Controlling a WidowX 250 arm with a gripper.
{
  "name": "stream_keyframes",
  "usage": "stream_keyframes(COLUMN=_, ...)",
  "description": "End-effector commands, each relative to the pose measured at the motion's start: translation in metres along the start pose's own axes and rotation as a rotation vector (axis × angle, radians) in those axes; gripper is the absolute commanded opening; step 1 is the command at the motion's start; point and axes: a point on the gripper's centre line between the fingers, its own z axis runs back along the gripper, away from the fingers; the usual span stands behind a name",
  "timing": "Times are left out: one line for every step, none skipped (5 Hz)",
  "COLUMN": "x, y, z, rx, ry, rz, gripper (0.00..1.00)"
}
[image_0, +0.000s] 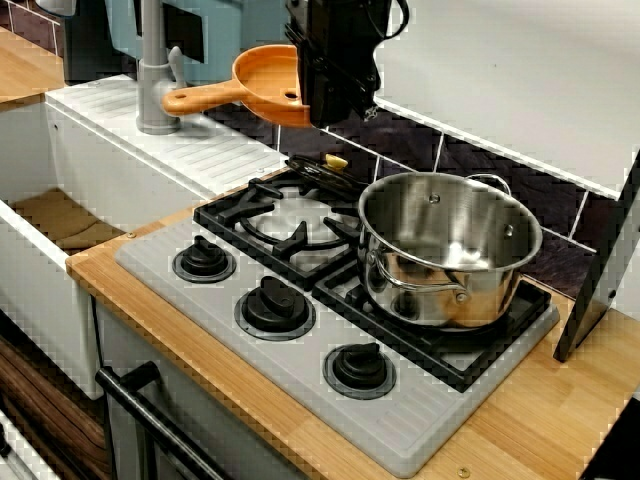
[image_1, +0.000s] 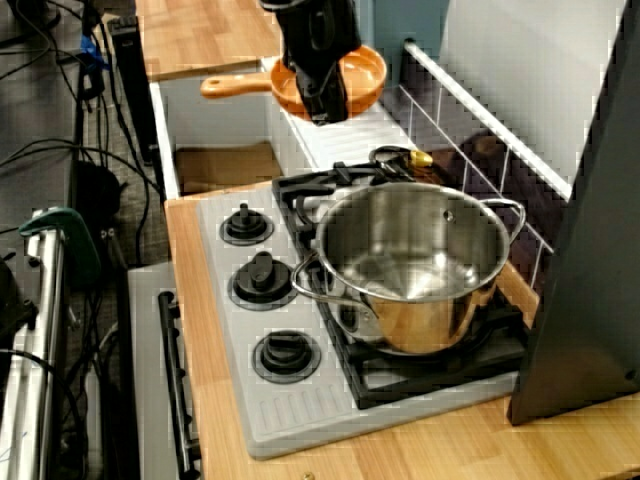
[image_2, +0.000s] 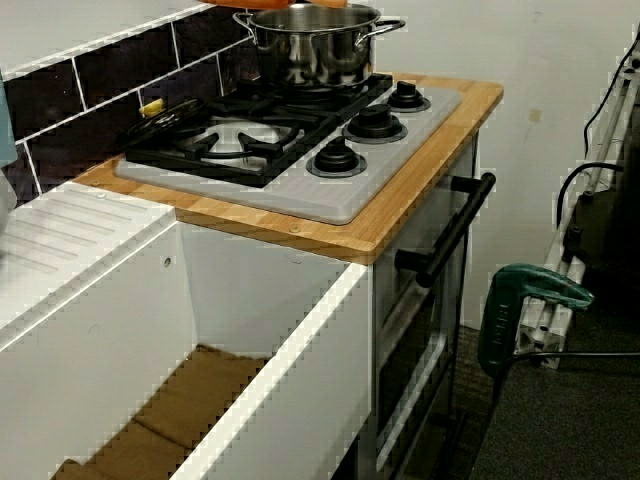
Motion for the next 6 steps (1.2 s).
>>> stream_keyframes(x=-0.003, y=0.003, z=-0.012, rx=-0.018, ry=0.001, rz=0.040, gripper=0.00)
stream_keyframes(x=-0.005, y=0.004, z=-0.029, rx=-0.035, ry=0.033, rz=0.048, gripper=0.00)
stream_keyframes(x=-0.007, y=0.007, z=-0.039, rx=-0.042, ry=0.052, rz=0.056, gripper=0.00)
stream_keyframes(x=-0.009, y=0.008, z=-0.042, rx=-0.056, ry=0.052, rz=0.061, gripper=0.00)
stream_keyframes(x=-0.012, y=0.005, z=-0.045, rx=-0.075, ry=0.052, rz=0.058, gripper=0.00)
stream_keyframes(x=-0.013, y=0.002, z=-0.047, rx=-0.126, ry=0.065, rz=0.058, gripper=0.00)
